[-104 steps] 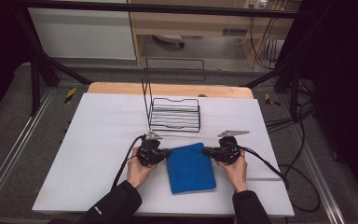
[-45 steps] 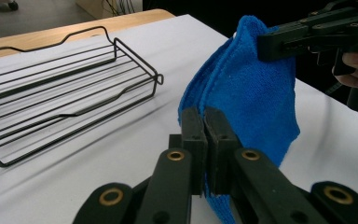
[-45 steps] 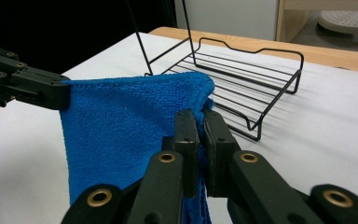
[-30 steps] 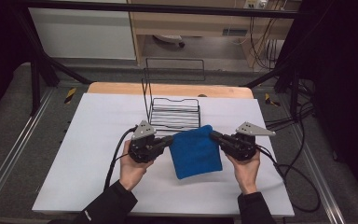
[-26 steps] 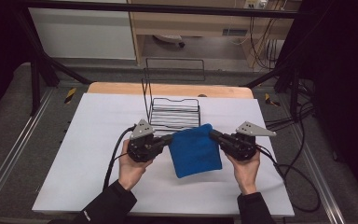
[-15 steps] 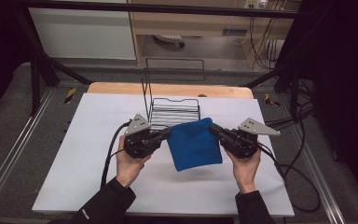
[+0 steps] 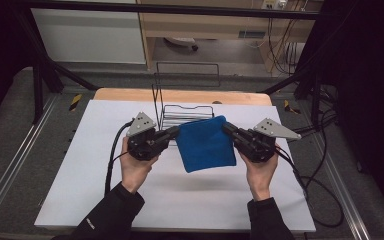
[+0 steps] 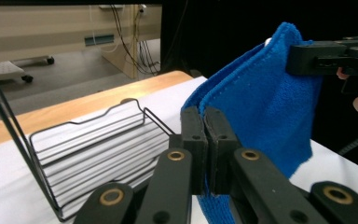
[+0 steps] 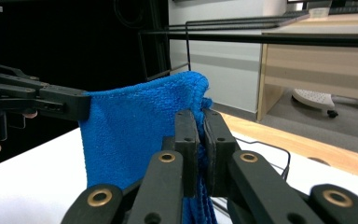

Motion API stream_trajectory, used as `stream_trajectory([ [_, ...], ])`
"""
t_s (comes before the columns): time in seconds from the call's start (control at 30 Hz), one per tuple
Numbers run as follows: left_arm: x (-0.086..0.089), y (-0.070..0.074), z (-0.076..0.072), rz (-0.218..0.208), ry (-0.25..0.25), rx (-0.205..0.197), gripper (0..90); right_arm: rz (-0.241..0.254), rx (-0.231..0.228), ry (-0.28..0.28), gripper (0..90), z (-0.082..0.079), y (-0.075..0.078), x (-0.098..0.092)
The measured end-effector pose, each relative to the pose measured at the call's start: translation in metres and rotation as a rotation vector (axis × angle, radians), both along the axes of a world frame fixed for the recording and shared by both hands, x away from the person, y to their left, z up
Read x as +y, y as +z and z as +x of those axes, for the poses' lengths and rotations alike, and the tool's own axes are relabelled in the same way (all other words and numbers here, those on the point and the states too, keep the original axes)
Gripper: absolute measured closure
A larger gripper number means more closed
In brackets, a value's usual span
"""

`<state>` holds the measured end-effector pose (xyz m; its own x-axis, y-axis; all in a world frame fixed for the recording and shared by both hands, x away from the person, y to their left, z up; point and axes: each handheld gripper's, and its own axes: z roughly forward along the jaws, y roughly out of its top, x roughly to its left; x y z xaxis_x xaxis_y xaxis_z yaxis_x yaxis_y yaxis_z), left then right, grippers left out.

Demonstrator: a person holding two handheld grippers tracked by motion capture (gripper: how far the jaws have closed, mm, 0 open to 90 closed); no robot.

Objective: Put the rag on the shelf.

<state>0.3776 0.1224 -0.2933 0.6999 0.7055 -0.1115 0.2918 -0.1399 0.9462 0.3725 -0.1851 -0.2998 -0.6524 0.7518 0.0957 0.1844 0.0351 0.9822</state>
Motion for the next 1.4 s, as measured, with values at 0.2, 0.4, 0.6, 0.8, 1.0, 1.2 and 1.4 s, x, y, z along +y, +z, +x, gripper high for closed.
stream_trajectory([
  [0.2,0.002,0.007,0.003,-0.006,0.015,-0.020,87.6,-0.001,-0.029,-0.013,86.4,0.002,0.009,0.006],
  [0.4,0.006,0.015,0.006,-0.030,0.028,-0.041,87.7,0.010,-0.055,-0.024,86.4,0.004,0.017,0.010],
  [0.6,0.008,0.023,0.010,-0.057,0.040,-0.068,87.6,0.025,-0.078,-0.033,86.4,0.009,0.026,0.015],
  [0.8,0.012,0.029,0.014,-0.061,0.045,-0.097,87.6,0.023,-0.093,-0.038,86.5,0.011,0.033,0.019],
  [1.0,0.014,0.038,0.016,-0.073,0.056,-0.131,87.6,0.029,-0.115,-0.044,86.5,0.013,0.041,0.022],
  [1.2,0.016,0.051,0.020,-0.093,0.070,-0.164,87.5,0.053,-0.143,-0.048,86.5,0.018,0.051,0.026],
  [1.4,0.018,0.060,0.026,-0.108,0.083,-0.177,87.6,0.069,-0.158,-0.051,86.6,0.023,0.059,0.029],
])
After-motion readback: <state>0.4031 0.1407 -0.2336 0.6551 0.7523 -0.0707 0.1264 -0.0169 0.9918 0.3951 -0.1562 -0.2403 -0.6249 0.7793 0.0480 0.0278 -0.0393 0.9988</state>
